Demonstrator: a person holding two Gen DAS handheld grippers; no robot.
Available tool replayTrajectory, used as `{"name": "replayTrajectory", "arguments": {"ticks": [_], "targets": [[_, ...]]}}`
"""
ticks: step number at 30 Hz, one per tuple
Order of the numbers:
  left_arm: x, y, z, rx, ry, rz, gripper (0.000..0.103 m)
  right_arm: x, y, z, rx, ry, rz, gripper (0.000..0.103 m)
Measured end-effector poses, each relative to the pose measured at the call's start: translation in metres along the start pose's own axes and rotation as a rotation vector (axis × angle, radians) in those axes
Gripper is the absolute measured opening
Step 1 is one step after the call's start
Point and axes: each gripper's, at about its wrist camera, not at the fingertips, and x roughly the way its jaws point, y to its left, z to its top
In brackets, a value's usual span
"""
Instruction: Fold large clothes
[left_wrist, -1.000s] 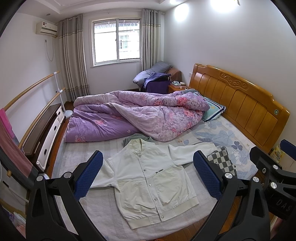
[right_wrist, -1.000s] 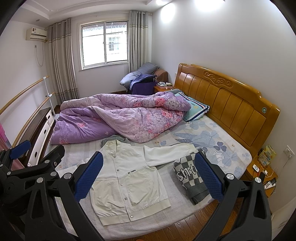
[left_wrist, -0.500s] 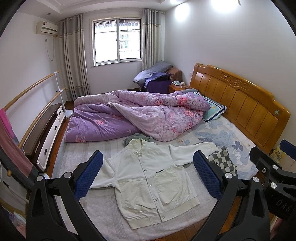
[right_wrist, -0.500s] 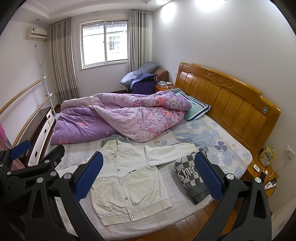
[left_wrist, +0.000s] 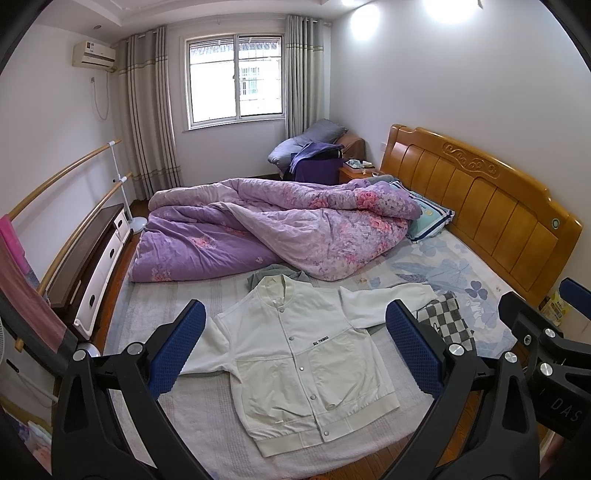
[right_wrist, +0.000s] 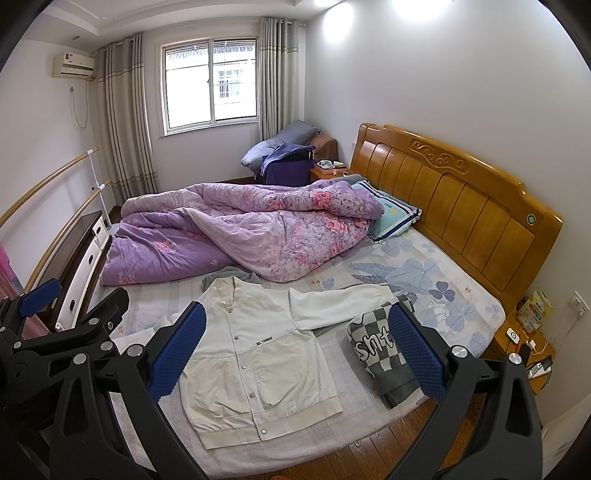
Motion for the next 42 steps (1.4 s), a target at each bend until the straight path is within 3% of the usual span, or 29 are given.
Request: {"name": "replayTrajectory", "arguments": {"ticks": [21, 42], "targets": [[0.014, -0.014, 0.002, -0.006, 0.029, 0.034, 0.098, 0.014, -0.016, 0.006, -0.008, 0.027, 0.03, 0.095], [0.057, -0.045, 0.001, -0.049, 0.105, 0.089, 0.098, 0.061, -0.045, 0.012, -0.059, 0.098, 0.087, 0.095]]}}
